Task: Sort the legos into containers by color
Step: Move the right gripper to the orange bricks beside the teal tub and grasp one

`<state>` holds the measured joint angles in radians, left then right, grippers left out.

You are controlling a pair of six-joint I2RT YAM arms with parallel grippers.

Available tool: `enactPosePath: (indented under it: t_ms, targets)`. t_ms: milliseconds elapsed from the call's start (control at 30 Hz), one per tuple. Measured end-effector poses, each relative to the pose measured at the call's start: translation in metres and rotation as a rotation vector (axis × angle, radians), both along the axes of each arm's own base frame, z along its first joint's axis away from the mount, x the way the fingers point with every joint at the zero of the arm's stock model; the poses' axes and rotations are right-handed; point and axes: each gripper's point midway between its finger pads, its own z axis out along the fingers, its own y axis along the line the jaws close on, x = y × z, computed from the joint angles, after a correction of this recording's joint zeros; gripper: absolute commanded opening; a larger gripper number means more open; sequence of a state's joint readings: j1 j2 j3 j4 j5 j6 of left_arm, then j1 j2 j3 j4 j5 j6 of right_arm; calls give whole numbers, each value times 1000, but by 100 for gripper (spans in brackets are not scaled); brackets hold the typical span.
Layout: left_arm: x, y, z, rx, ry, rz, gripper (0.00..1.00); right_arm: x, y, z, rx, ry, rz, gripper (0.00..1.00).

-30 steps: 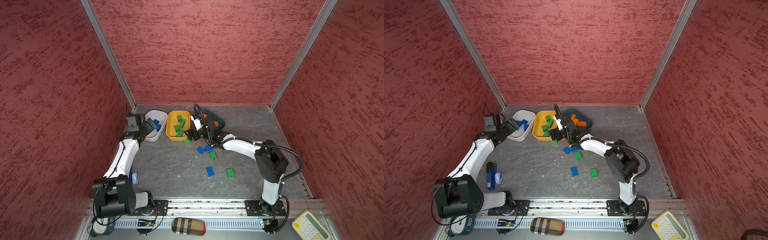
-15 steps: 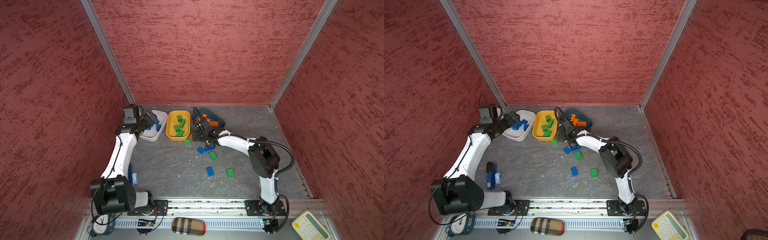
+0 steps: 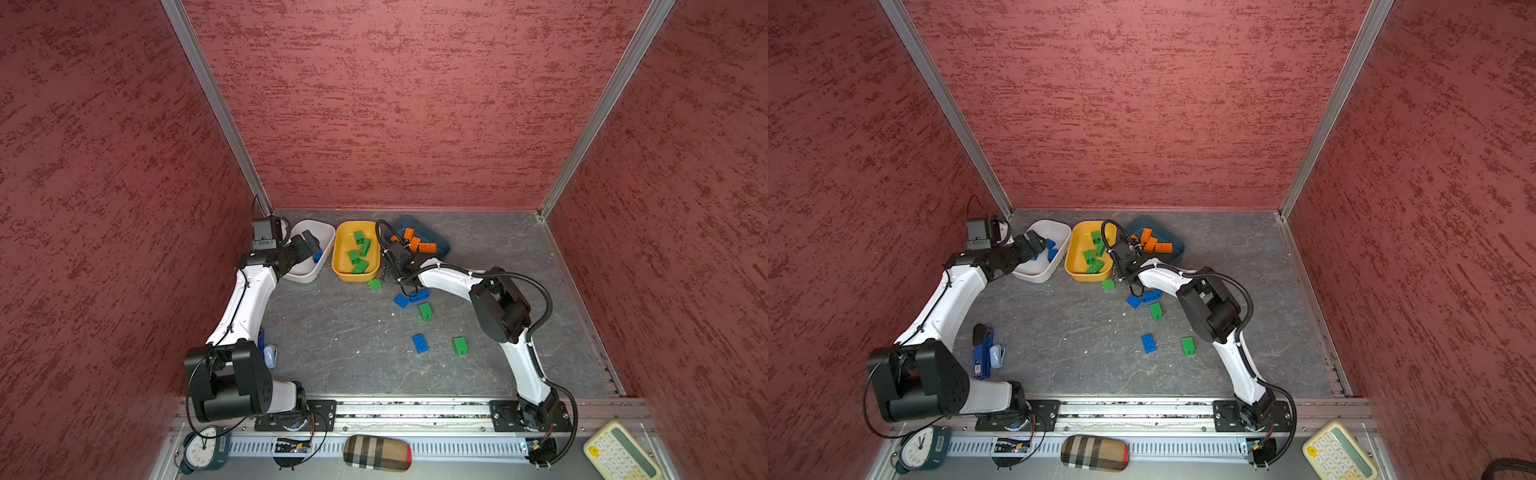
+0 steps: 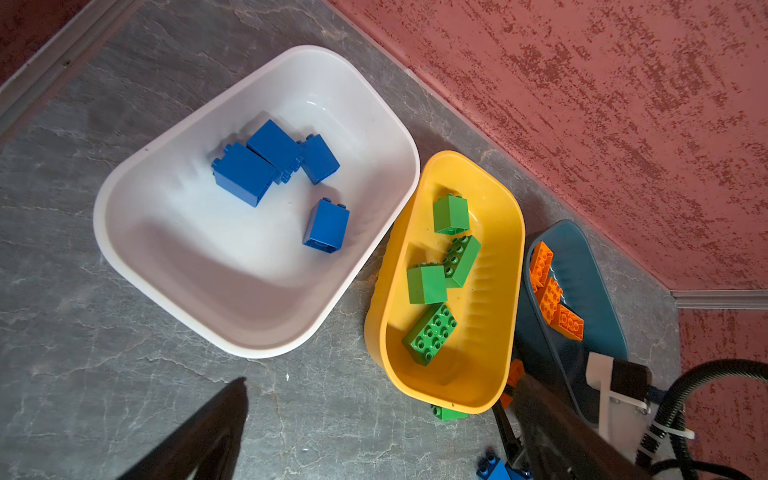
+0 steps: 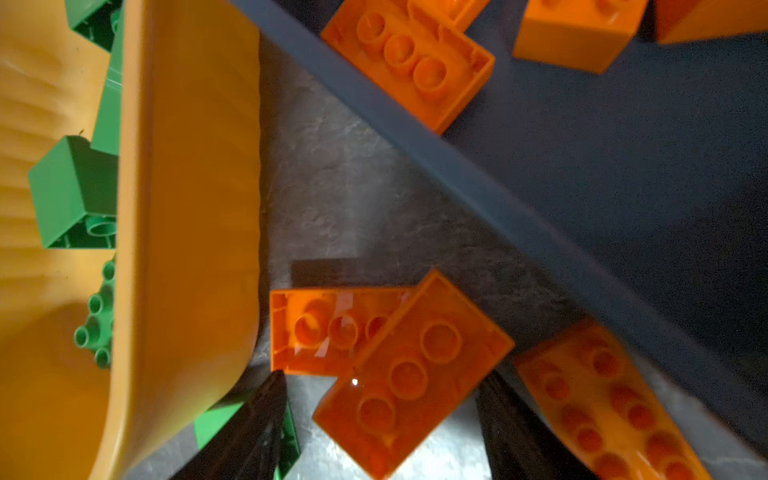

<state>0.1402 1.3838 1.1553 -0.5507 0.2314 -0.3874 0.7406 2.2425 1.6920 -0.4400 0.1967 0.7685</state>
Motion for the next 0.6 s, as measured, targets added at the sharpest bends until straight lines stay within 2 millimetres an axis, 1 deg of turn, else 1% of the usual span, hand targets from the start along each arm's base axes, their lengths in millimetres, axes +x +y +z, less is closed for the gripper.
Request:
enactPosePath:
  t_ms: [100, 167, 333, 600]
  targets:
    - [0, -1, 0, -5, -2, -4, 99, 3, 0, -3, -8, -5, -14, 64]
    - [0, 0, 0, -5, -2, -2, 100, 4, 0, -5, -10, -3, -18, 63]
    - [0, 2, 0, -5, -2, 3, 99, 4, -1, -8, -12, -3, -18, 52]
    - [0, 5, -2, -9, 3, 10, 100, -4, -8, -9, -9, -16, -11, 40]
